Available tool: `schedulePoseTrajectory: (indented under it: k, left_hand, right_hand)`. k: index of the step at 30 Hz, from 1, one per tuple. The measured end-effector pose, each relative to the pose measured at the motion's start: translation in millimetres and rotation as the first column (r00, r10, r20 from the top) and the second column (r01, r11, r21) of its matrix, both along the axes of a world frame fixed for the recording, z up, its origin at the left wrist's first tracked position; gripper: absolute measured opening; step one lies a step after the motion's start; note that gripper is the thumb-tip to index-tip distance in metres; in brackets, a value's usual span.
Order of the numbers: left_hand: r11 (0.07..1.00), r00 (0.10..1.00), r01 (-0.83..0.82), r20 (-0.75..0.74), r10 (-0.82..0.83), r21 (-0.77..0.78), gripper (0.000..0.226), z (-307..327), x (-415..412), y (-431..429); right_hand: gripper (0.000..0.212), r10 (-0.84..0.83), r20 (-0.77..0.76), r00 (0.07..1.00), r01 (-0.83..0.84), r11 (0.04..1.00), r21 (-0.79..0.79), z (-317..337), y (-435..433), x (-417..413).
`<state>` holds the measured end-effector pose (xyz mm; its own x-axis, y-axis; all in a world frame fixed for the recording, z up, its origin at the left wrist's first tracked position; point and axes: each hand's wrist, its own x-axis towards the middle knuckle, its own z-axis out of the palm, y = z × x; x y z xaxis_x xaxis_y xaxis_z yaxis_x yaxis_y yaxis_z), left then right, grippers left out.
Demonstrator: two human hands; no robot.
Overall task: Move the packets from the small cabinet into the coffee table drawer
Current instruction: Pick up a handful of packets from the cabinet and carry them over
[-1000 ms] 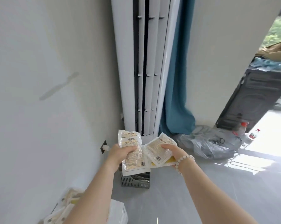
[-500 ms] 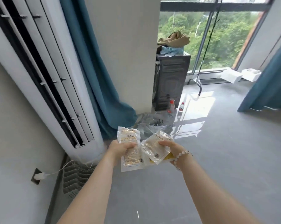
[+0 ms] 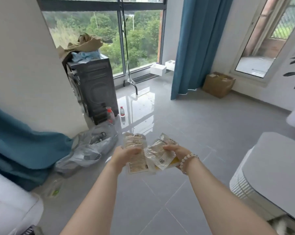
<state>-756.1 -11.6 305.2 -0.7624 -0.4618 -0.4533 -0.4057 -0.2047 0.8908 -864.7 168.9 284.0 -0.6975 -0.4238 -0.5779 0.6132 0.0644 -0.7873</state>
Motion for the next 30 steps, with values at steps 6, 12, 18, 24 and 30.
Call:
schedulePoseTrajectory:
  k: [6,12,18,24,30]
  left_hand:
    - [0.976,0.976,0.216,0.01,-0.216,0.003,0.014,-5,-84,73]
    - [0.894,0.892,0.447,0.05,-0.448,0.035,0.023,-21,-147,142]
    - [0.731,0.73,0.681,0.034,-0.682,0.038,0.011,-20,-201,204]
    - [0.553,0.552,0.833,0.038,-0.833,0.023,0.003,-10,-245,279]
    - [0.367,0.364,0.93,0.076,-0.928,0.033,0.012,-20,-251,358]
  right_hand:
    - [0.011,-0.215,0.016,0.977,0.215,0.977,-0.009,5,91,-34]
    - [0.018,-0.463,0.037,0.886,0.462,0.886,0.03,-14,170,-44]
    - [0.053,-0.622,0.015,0.783,0.616,0.779,0.12,-23,227,-48]
    - [0.061,-0.764,-0.089,0.639,0.759,0.607,0.235,-12,282,-40]
    - [0.041,-0.884,-0.124,0.45,0.876,0.411,0.252,-17,328,-5]
